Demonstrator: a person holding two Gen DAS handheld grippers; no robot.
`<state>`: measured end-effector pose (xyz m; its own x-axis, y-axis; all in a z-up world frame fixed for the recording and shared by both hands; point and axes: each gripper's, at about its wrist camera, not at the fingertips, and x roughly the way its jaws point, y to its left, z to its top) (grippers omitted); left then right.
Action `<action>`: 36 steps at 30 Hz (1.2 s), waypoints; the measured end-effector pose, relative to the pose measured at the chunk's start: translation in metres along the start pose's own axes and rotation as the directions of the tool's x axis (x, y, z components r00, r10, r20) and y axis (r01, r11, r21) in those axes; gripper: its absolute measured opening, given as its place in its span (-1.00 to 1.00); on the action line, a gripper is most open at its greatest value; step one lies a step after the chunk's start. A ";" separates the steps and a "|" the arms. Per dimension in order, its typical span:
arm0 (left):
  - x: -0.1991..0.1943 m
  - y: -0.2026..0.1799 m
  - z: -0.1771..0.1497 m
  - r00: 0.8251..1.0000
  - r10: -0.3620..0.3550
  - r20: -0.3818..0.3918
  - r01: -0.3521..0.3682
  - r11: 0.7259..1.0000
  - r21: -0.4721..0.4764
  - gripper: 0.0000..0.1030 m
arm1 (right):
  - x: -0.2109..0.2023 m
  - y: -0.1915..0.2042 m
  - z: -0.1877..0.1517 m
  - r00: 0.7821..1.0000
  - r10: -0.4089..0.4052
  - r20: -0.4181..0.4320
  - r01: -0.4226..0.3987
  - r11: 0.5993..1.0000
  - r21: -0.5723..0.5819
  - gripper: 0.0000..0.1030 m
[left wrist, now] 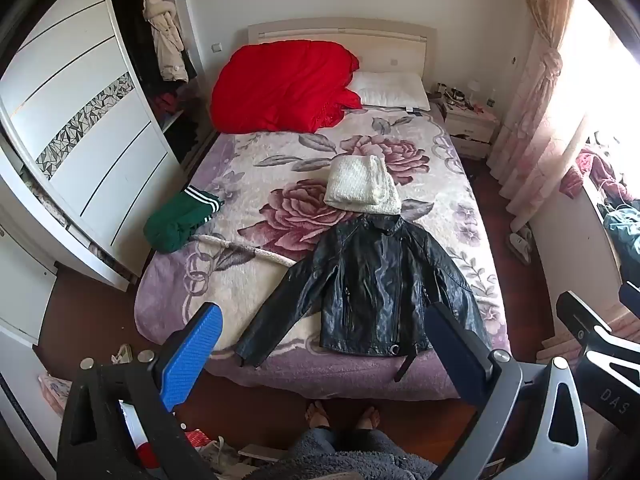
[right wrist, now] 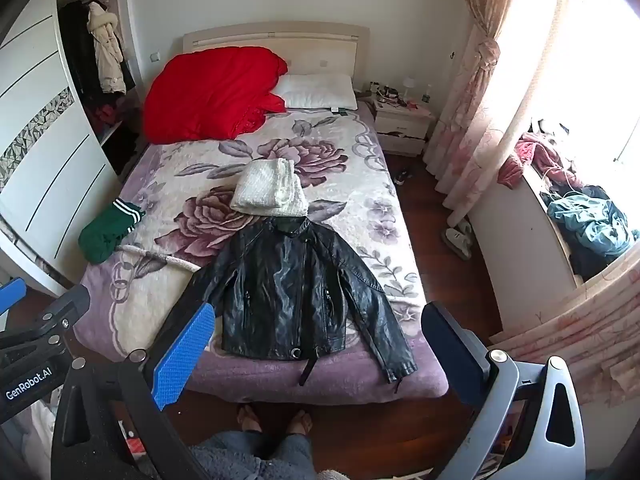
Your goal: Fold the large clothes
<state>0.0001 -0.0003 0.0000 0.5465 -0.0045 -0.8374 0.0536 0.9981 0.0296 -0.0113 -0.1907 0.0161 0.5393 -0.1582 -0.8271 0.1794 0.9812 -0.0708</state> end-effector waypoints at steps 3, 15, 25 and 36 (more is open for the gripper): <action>0.002 0.002 0.001 1.000 -0.008 -0.004 0.007 1.000 -0.008 1.00 | -0.001 -0.001 0.000 1.000 -0.004 0.001 0.004 1.000 -0.004 1.00; -0.003 -0.006 0.000 1.000 -0.011 0.009 0.011 1.000 -0.007 1.00 | 0.001 -0.003 0.000 1.000 -0.009 0.003 0.009 1.000 -0.008 1.00; -0.007 -0.012 0.005 1.000 -0.022 -0.007 0.022 1.000 -0.001 1.00 | -0.005 -0.008 0.005 1.000 -0.014 -0.007 0.014 1.000 -0.006 1.00; -0.004 -0.020 0.005 0.999 -0.032 -0.010 0.032 0.999 0.010 1.00 | -0.003 -0.018 -0.002 1.000 -0.020 -0.010 0.020 1.000 -0.004 1.00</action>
<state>0.0006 -0.0204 0.0058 0.5363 -0.0355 -0.8433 0.0789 0.9968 0.0083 -0.0175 -0.2079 0.0192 0.5274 -0.1770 -0.8310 0.1869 0.9783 -0.0898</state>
